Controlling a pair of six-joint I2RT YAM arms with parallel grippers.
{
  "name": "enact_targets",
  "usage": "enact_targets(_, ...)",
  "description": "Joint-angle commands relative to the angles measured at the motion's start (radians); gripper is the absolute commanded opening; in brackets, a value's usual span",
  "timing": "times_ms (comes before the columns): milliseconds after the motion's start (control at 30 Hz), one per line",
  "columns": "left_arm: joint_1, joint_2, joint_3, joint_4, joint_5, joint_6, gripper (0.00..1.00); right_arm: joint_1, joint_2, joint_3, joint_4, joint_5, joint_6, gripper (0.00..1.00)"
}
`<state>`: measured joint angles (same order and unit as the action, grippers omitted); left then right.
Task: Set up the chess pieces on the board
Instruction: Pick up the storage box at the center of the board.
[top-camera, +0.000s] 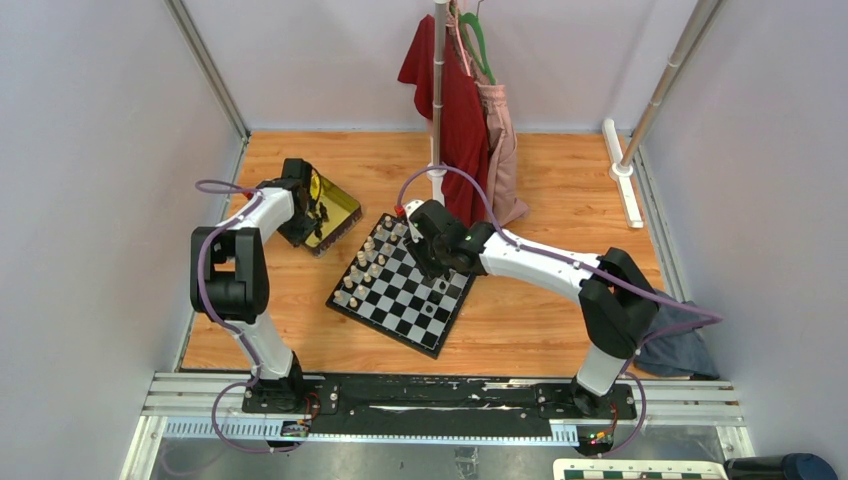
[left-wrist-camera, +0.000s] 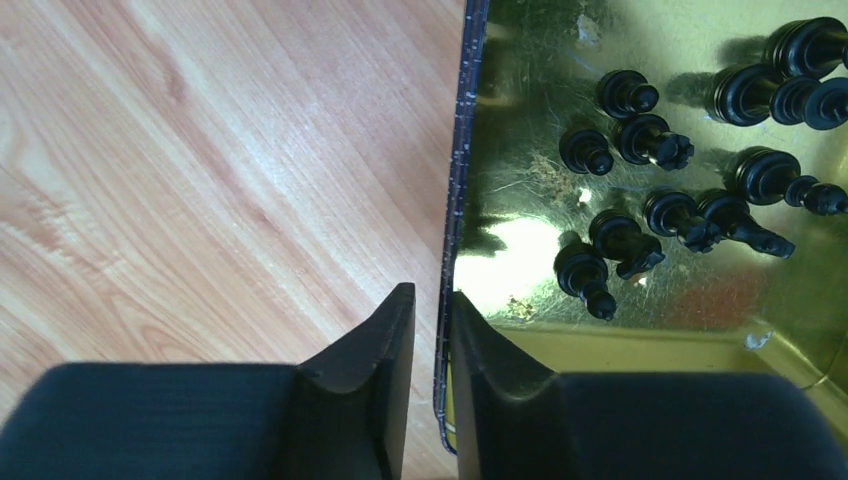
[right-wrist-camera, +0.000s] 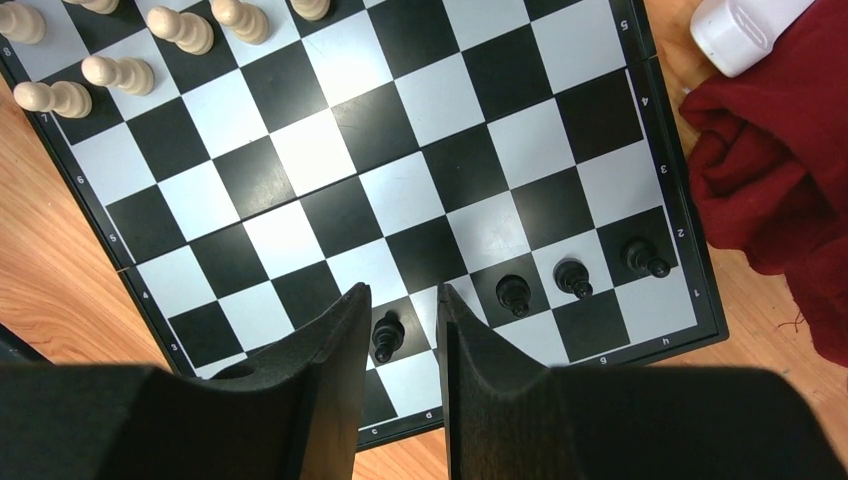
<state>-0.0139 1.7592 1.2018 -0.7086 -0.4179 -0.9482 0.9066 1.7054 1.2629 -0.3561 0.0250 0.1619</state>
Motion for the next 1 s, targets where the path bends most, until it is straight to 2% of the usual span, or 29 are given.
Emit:
enact_targets(0, 0.011, 0.027, 0.024, -0.044, -0.047, 0.011, 0.22, -0.015, -0.033, -0.022, 0.003, -0.010, 0.013, 0.35)
enact_targets(200, 0.011, 0.036, 0.014, -0.049, -0.039, 0.006, 0.11, -0.017, -0.046, -0.030, -0.002, -0.010, 0.012, 0.35)
enact_targets(333, 0.011, 0.030, 0.015, -0.055, -0.056, 0.020, 0.00, -0.016, -0.054, -0.028, -0.009, -0.010, 0.011, 0.35)
enact_targets(967, 0.011, -0.141, -0.022, -0.052, -0.162, 0.064, 0.00, -0.018, -0.072, -0.017, -0.026, 0.016, 0.034, 0.35)
